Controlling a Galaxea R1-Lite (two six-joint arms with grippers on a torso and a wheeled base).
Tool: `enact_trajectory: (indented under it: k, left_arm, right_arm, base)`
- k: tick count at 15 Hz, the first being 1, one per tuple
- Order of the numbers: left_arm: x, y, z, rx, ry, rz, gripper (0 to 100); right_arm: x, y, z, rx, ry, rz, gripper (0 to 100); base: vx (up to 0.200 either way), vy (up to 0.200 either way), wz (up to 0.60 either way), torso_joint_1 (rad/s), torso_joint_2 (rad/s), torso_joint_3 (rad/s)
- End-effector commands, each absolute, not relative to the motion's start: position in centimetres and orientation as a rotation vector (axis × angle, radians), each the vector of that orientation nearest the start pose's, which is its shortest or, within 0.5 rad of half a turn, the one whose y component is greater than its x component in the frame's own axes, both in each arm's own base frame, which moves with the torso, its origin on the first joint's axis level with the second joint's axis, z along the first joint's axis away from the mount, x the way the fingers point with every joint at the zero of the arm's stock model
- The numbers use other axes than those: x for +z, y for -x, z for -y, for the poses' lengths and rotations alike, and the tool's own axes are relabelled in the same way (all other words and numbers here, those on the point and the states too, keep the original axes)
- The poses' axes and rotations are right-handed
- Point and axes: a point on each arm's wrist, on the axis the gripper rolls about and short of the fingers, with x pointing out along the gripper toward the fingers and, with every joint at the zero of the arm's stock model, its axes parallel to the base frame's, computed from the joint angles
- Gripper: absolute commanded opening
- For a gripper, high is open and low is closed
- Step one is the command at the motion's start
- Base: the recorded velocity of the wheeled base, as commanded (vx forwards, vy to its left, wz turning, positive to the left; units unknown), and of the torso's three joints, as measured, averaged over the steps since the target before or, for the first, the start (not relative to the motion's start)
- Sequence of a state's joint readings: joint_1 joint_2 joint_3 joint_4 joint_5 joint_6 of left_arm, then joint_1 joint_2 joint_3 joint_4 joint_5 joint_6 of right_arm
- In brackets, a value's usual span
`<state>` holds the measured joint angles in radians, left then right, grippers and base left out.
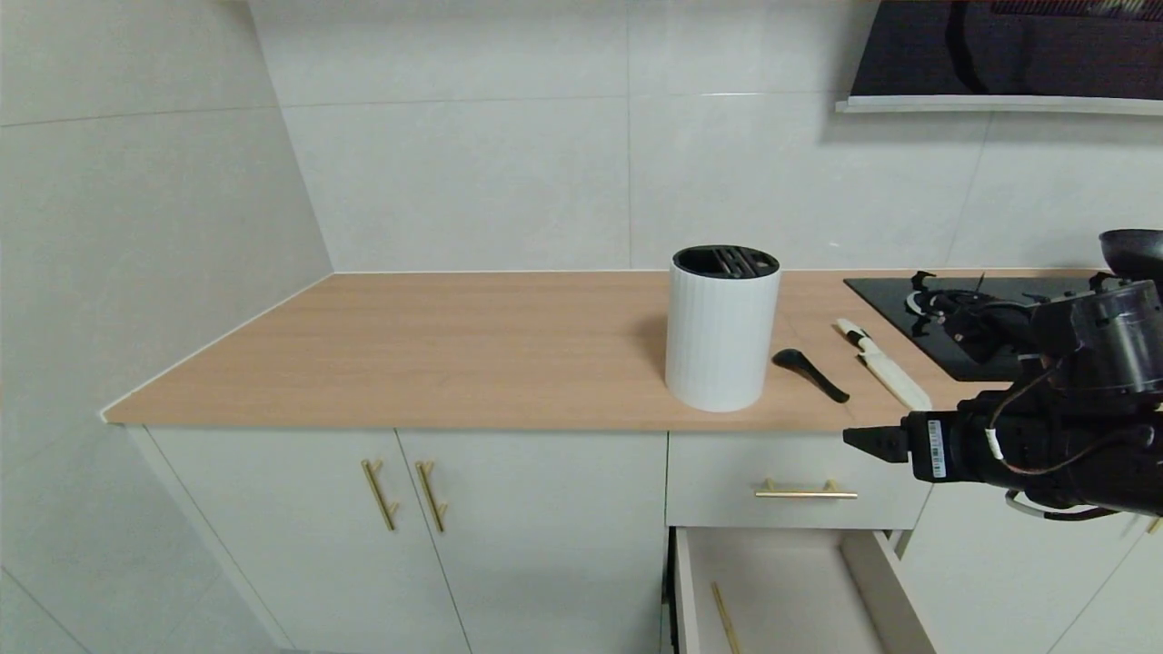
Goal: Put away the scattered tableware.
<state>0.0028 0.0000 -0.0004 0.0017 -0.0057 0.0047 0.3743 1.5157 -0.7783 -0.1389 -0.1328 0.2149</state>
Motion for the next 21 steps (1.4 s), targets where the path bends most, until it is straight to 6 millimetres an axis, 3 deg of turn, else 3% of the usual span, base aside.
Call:
enact_trajectory:
  k: [1,3,6,9,12,15,18,21]
  left_arm:
    - [7.5,2.3,0.0,-0.003,-0.005,-0.002,100]
    - [7.5,2.3,0.0,-0.005,-0.005,-0.002,100]
    - [7.5,2.3,0.0,-0.003,-0.005,-0.002,100]
    - [7.5,2.3,0.0,-0.003,-0.005,-0.002,100]
    - [7.5,2.3,0.0,-0.003,-0.005,-0.002,100]
    - [7.5,2.3,0.0,-0.003,-0.005,-0.002,100]
    - [7.5,2.3,0.0,-0.003,-0.005,-0.002,100]
    - [7.5,2.3,0.0,-0.003,-0.005,-0.002,100]
  right_arm:
    - [17.8,-23.5,-9.0,0.172,-0.049,-0.608,100]
    - [18.7,-24.6,-8.9,0.176,-0.015,-0.525,100]
    - [19.6,-29.9,-7.6,0.163,0.014,-0.431,100]
    - [17.7,-35.2,-6.0,0.288,0.034,-0.453,100]
    - [15.4,-40.4,-5.0,0.302,0.091,-0.454,100]
    - [13.0,-43.2,-5.6,0.326,0.098,-0.471,100]
    - [10.3,-44.3,-5.6,0.328,0.108,-0.523,100]
    - [9.1,-45.3,-5.2,0.319,0.115,-0.505,100]
  base:
    - [0.000,0.000,0.00,0.022,-0.05,-0.012]
    - [0.000,0.000,0.00,0.000,0.00,0.000]
    - [0.000,0.000,0.00,0.000,0.00,0.000]
    - [0.000,0.000,0.00,0.000,0.00,0.000]
    - [0.000,0.000,0.00,0.000,0.00,0.000]
    - [0.000,0.000,0.00,0.000,0.00,0.000]
    - [0.000,0.000,0.00,0.000,0.00,0.000]
    - [0.000,0.000,0.00,0.000,0.00,0.000]
